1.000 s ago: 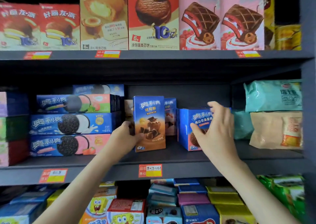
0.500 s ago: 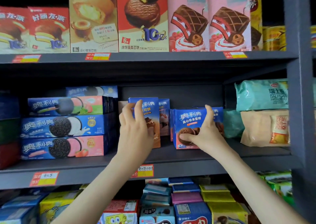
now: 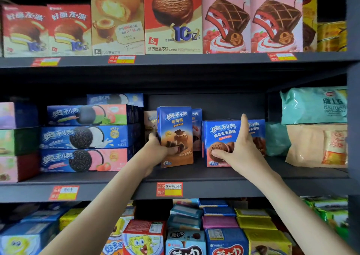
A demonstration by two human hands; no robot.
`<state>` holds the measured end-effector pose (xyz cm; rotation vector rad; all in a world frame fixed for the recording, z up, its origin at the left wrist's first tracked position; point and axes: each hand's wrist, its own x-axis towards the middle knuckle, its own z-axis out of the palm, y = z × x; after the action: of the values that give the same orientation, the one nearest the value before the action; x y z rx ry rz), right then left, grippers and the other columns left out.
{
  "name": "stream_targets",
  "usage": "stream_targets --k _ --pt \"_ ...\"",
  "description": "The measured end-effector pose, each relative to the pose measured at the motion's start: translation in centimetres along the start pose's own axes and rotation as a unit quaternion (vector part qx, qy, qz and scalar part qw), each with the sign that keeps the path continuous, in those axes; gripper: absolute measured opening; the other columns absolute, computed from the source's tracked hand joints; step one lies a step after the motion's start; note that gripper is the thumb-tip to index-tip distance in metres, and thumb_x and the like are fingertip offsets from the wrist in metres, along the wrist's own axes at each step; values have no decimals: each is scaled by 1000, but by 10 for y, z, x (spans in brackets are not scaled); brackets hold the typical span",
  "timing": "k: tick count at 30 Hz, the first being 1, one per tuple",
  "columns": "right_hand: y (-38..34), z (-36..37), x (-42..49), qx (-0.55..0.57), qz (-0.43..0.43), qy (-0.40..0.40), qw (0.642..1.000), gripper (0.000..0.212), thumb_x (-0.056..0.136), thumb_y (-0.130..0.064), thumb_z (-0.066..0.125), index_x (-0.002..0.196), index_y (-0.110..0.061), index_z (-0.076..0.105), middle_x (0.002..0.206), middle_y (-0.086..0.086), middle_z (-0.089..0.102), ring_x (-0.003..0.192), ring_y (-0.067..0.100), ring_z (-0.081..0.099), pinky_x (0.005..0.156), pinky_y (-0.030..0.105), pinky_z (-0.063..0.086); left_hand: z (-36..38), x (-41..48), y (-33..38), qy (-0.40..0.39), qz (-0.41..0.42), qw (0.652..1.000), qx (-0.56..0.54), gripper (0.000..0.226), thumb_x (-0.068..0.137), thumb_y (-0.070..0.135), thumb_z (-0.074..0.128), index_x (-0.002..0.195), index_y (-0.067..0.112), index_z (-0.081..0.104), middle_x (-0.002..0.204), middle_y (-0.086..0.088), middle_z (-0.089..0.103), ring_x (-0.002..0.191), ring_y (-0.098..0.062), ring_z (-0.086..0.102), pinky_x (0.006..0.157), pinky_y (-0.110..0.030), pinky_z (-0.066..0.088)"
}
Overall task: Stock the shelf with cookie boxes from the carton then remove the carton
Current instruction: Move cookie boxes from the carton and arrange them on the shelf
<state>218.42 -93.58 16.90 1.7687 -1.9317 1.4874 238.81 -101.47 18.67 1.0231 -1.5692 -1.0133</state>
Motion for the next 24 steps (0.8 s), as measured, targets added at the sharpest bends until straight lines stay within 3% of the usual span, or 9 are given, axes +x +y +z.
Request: stream_targets --k 3,6,8,10,12,15,18,21,24 --pt "-2 1 1 -3 9 -2 1000 120 77 -35 77 148 -27 -18 146 8 32 107 19 49 77 28 39 0 2 -1 -15 5 1000 -4 43 82 1 69 118 9 47 110 -7 66 96 -21 64 79 -34 52" --pt "-7 2 -2 -109 -13 49 993 121 74 -43 76 150 -17 -15 152 13 19 138 26 26 105 38 34 -1 1 0 0 16 1000 -14 30 85 1 65 108 12 49 101 -5 67 83 -17 65 60 -25 52" --pt "-13 5 -6 -184 -93 122 971 117 74 -44 76 152 -12 -5 154 18 16 143 30 16 113 42 23 -5 5 -3 18 22 999 -17 28 87 4 64 111 10 50 107 -8 66 88 -20 65 62 -27 52" --pt "-25 7 -9 -157 -183 135 961 102 79 -33 74 152 -12 6 154 14 22 142 25 20 113 30 18 -9 5 -3 36 34 999 -8 27 90 9 61 116 8 51 111 -8 66 89 -19 65 59 -24 48" --pt "-41 12 -12 -96 -232 88 964 85 88 -26 65 152 -18 9 151 2 28 138 13 27 105 15 19 -13 5 -3 48 44 998 9 25 93 14 57 117 9 51 112 -5 66 87 -16 62 55 -22 40" --pt "-56 25 -7 -27 -179 -14 983 77 93 -28 59 151 -22 8 150 -1 32 132 14 40 104 24 34 -20 1 -1 37 54 997 26 22 95 16 53 117 12 52 113 -2 65 95 -16 61 64 -25 44" --pt "-65 34 3 13 -89 -82 993 82 91 -34 61 152 -20 8 148 3 37 124 19 48 101 30 38 -29 -4 0 13 47 998 26 18 96 14 52 113 14 54 113 -5 66 105 -22 62 94 -44 49" --pt "-73 40 6 3 -79 -98 992 77 93 -29 59 151 -19 10 134 7 51 98 16 54 81 28 43 -38 -6 -2 -16 30 999 29 16 97 11 49 112 12 53 110 -7 67 101 -23 64 94 -44 50" --pt "-80 48 4 -37 -105 -71 991 72 93 -18 59 149 -20 13 131 7 51 106 19 55 77 28 43 -41 -2 -7 -12 14 998 61 14 96 13 52 109 11 52 112 -11 65 104 -26 63 96 -47 49"
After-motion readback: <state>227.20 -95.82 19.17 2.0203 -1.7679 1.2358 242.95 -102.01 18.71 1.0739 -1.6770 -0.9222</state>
